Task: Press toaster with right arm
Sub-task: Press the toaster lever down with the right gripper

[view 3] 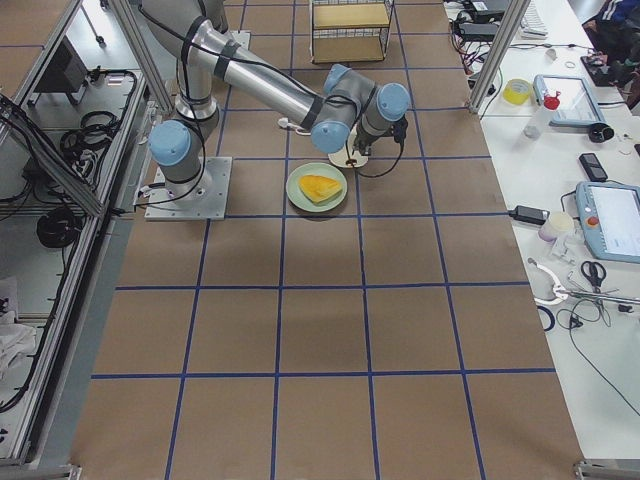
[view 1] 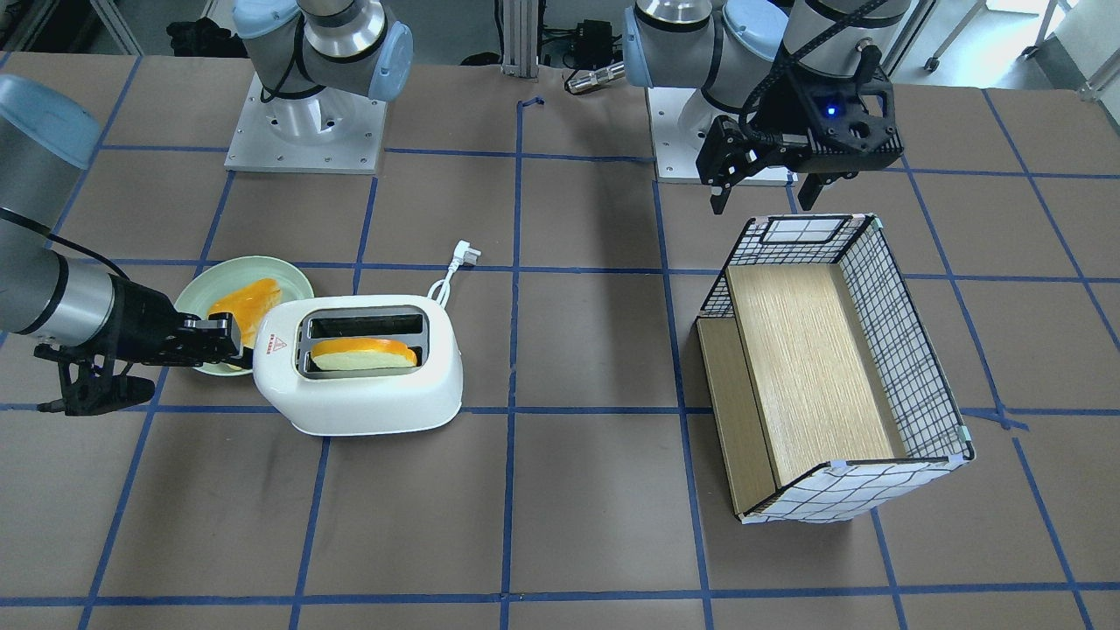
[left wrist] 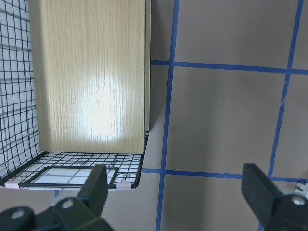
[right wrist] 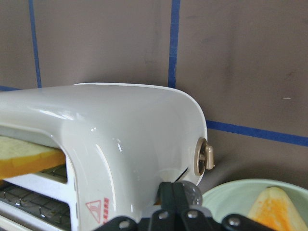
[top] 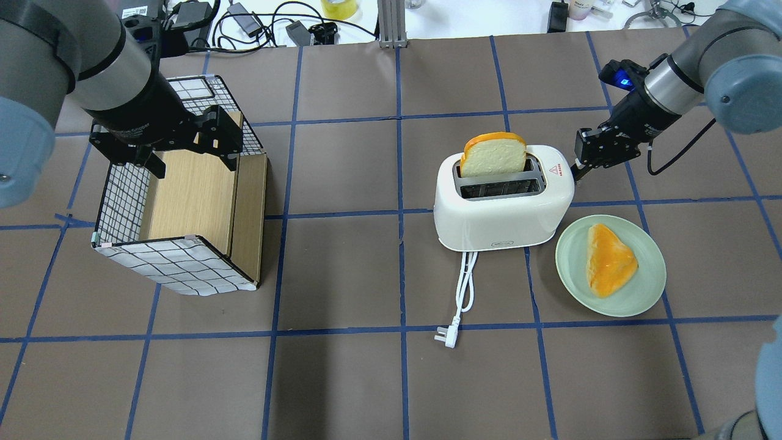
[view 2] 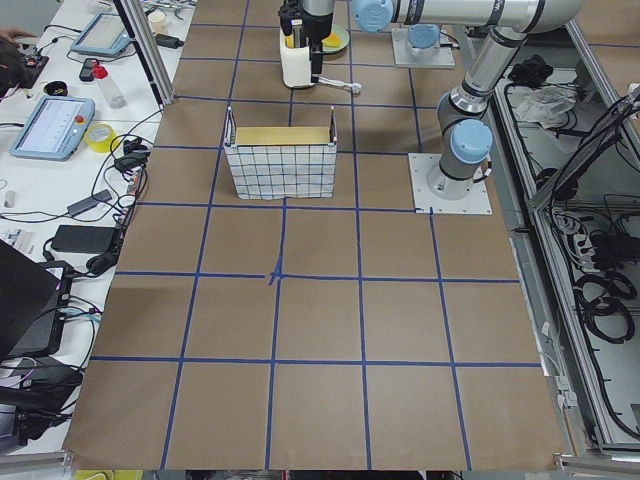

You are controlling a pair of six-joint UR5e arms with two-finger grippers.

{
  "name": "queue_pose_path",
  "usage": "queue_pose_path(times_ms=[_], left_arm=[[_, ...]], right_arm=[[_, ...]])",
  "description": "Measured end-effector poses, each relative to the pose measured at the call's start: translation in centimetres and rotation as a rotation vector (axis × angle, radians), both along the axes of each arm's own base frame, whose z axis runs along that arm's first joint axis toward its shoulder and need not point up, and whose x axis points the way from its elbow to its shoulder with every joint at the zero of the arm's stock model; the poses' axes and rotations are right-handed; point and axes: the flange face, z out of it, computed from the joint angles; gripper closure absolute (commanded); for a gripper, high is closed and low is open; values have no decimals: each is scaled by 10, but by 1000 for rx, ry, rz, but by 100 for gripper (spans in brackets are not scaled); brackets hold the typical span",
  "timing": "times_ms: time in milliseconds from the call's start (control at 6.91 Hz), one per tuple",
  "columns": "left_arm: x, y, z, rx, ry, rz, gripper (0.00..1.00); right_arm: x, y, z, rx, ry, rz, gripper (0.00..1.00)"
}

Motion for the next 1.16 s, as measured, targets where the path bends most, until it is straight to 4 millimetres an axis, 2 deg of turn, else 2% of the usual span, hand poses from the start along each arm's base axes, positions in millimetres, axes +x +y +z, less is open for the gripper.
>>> queue_pose_path(times_ms=[724, 1158], left_arm=[[0, 0, 0, 0, 0, -1, 0], [0, 0, 0, 0, 0, -1, 0]], right_arm=[[1, 2, -27, 6, -5, 7, 100], [1, 3, -28, 5, -5, 7, 100]])
